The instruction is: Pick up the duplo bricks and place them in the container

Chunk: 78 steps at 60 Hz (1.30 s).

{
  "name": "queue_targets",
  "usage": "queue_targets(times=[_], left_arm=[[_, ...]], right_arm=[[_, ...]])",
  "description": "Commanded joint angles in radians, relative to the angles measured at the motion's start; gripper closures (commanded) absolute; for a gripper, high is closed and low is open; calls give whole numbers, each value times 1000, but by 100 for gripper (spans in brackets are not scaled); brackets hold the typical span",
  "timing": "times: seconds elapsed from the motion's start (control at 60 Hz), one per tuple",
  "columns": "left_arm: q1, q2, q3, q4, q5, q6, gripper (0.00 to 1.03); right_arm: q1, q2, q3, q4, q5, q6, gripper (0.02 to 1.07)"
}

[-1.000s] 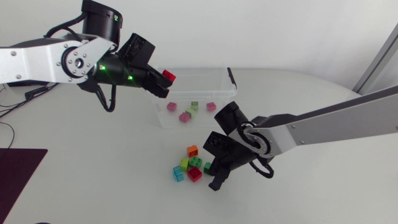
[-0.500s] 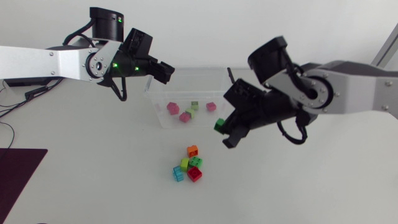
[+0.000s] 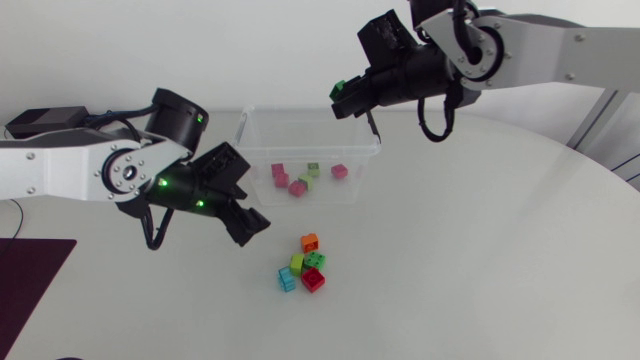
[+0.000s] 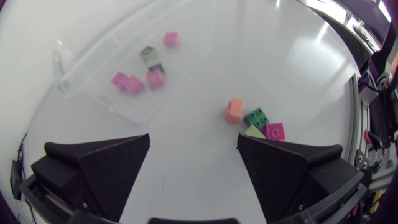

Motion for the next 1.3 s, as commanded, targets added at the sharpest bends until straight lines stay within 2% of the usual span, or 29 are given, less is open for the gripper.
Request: queue_targets(times=[0.0, 0.2, 0.25, 0.283, 0.383, 0.433, 0.617, 0.817, 0.95, 1.067, 1.117, 1.167, 1.183, 1.2, 1.217, 1.25, 1.283], left_arm=[[-26, -9, -46, -22, 13, 49, 5], [-98, 31, -102, -35, 13, 68, 5], [-124, 51, -109, -33, 13, 69, 5], [-138, 69, -112, -33, 14, 68, 5], [-184, 101, -122, -33, 13, 72, 5], [-197, 110, -126, -33, 13, 86, 5], [-211, 156, -105, -22, 14, 106, 5], [-216, 242, -88, 50, 17, 112, 5], [-214, 256, -79, 91, 20, 108, 9], [-211, 273, -75, 114, 37, 105, 25], [-210, 281, -71, 116, 56, 105, 39], [-208, 293, -66, 120, 67, 106, 62], [-208, 295, -66, 120, 68, 106, 63], [-205, 301, -63, 120, 70, 106, 78], [-204, 301, -63, 120, 70, 108, 84], [-199, 302, -63, 120, 70, 108, 93], [-193, 299, -72, 119, 70, 111, 94]], right_arm=[[-2, 83, 64, 33, 17, 45, 91], [1, 235, 193, 55, 63, 63, 89], [-4, 279, 227, 55, 72, 65, 84], [-10, 296, 241, 53, 77, 68, 74], [-16, 317, 256, 41, 94, 73, 18], [-22, 310, 248, 38, 95, 71, 7], [-31, 193, 138, 16, 78, 62, 7], [7, -75, -180, 1, 32, 50, 7], [93, -201, -355, -77, 29, 82, 7], [170, -233, -422, -148, 29, 126, 7], [193, -233, -448, -157, 32, 145, 7], [214, -226, -471, -163, 32, 151, 7], [214, -224, -473, -163, 32, 152, 7], [222, -212, -482, -163, 32, 157, 7], [223, -207, -487, -163, 31, 162, 7], [230, -190, -493, -165, 29, 171, 7], [246, -158, -497, -177, 26, 174, 7]])
